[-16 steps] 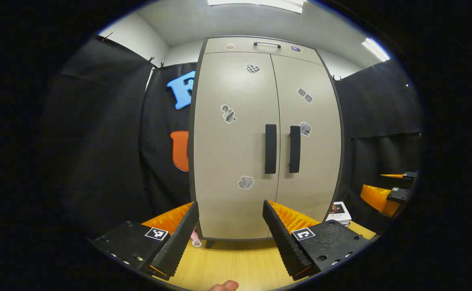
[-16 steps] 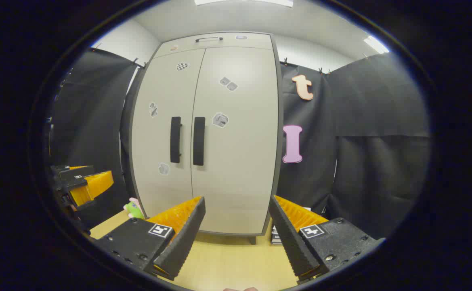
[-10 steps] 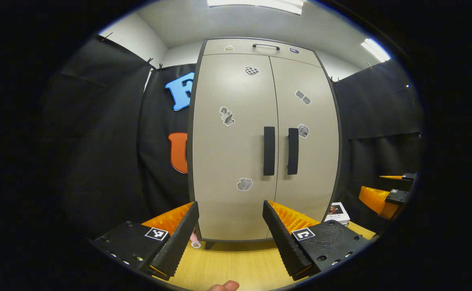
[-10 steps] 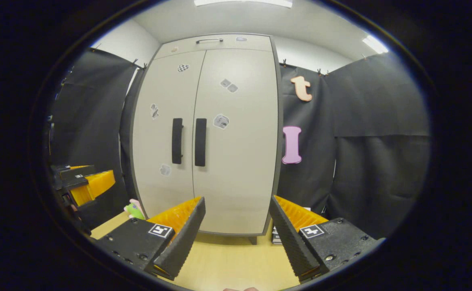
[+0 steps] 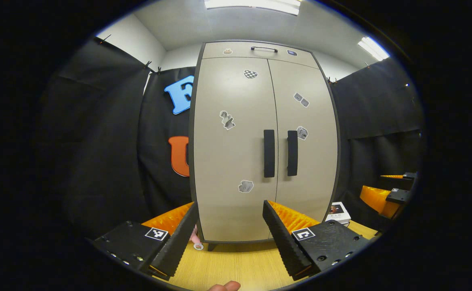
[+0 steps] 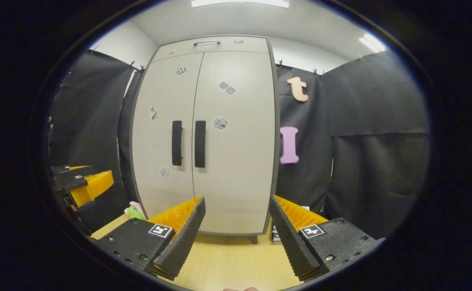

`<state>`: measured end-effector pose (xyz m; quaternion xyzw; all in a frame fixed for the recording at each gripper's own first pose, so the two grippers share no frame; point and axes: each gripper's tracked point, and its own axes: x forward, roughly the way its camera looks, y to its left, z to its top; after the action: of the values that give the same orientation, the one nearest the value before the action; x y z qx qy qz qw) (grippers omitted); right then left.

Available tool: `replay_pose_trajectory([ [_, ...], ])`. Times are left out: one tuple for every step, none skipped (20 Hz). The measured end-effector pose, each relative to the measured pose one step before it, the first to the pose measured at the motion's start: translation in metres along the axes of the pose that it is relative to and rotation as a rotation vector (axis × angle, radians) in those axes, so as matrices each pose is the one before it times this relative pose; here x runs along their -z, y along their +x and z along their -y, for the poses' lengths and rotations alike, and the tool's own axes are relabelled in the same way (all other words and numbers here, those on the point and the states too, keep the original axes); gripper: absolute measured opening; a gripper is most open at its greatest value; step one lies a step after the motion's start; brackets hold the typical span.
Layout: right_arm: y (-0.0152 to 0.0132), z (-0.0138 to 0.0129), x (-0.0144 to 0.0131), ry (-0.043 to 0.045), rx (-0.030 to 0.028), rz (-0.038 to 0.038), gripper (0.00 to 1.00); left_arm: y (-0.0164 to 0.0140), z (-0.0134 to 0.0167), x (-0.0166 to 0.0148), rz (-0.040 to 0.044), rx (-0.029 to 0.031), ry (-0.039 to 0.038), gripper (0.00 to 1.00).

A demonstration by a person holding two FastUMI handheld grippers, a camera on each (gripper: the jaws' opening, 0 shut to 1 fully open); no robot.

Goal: Open the right door of the double-door shoe cabinet with the right hand, and open the left door with the left hand.

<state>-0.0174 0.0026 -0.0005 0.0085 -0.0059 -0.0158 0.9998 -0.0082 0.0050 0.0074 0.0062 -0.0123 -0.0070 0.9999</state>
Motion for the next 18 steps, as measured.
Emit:
replay_pose_trajectory([
  [-0.00101,0.0002,-0.00011,-0.00046,0.00039,-0.0002,0.99,0.00006,-0.00003,-0.00022,0.00127,0.0004,-0.00158,0.95],
  [0.00088,-0.00016,0.00087,-0.00199,0.00092,-0.00333,0.99,-0.00048,-0.00055,0.00029,-0.00142,-0.00072,-0.00042,0.95],
  [-0.00022,-0.00023,-0.00066,-0.00155,0.00014,-0.00042,0.99,-0.00067,-0.00015,0.00042,0.00071,0.00035,0.00008,0.95],
  [0.00007,0.00021,-0.00006,-0.00164,0.00111,0.00119,1.0,-0.00027,-0.00012,-0.00028,0.00085,0.00101,0.00041,0.95],
  [-0.00065,0.00063,-0.00045,-0.00186,0.00158,0.00126,1.0,0.00075,-0.00022,-0.0005,0.00005,-0.00166,-0.00018,0.95],
  [0.00029,-0.00004,0.00041,-0.00222,0.00206,-0.00123,1.0,0.00083,0.0002,-0.00048,0.00116,-0.00048,0.00124,0.95],
  [0.00008,-0.00024,0.00027,-0.00139,-0.0003,-0.00155,0.99,-0.00084,-0.00043,-0.00002,0.00052,-0.00211,0.00229,0.95],
  [0.00011,-0.00032,0.00016,-0.00031,-0.00072,-0.00125,0.99,0.00005,-0.00034,0.00026,-0.00023,-0.00317,0.00011,0.95],
  [0.00015,0.0008,-0.00004,0.00083,0.0003,-0.00015,0.99,0.00028,-0.00005,-0.00009,-0.00025,0.0,-0.00125,0.95],
  [0.00123,0.0001,0.00004,0.00131,0.00035,-0.00027,0.99,0.00016,0.00056,0.00047,-0.00032,0.00075,-0.00065,0.95],
  [0.00032,0.00033,-0.00021,0.00144,-0.00033,-0.00074,0.99,0.00052,-0.0002,0.00033,-0.00087,-0.00091,0.00073,0.95],
  [0.00025,-0.00054,0.00039,0.00184,0.00004,-0.00049,0.99,-0.0001,-0.00008,0.00099,-0.00212,-0.00089,0.00115,0.95],
  [0.00126,0.00039,-0.00071,0.00176,-0.00131,0.00066,0.99,0.00005,-0.00007,-0.00066,-0.00096,0.00112,0.00236,0.95],
  [0.00197,-0.00079,-0.00037,0.00151,-0.00015,0.00109,0.99,0.00002,-0.00069,0.00024,0.00092,-0.00032,0.00301,0.95],
  [0.00223,-0.00102,-0.0016,0.00099,-0.00196,-0.00001,0.99,-0.00062,-0.00031,-0.00078,0.0011,-0.00192,0.00271,0.95],
  [0.00288,-0.0022,-0.00146,0.00015,-0.00511,0.00066,0.99,-0.00074,-0.00049,-0.00015,0.00078,-0.00095,0.00205,0.95],
  [0.00427,-0.00259,-0.00369,-0.00018,-0.00645,0.00401,0.99,-0.0001,-0.00112,-0.00004,-0.00121,0.00028,0.00105,0.95],
  [0.00625,-0.00339,-0.00569,-0.00188,-0.00696,0.01191,0.99,-0.00103,-0.00096,0.00032,-0.00006,-0.00175,-0.00097,0.95],
])
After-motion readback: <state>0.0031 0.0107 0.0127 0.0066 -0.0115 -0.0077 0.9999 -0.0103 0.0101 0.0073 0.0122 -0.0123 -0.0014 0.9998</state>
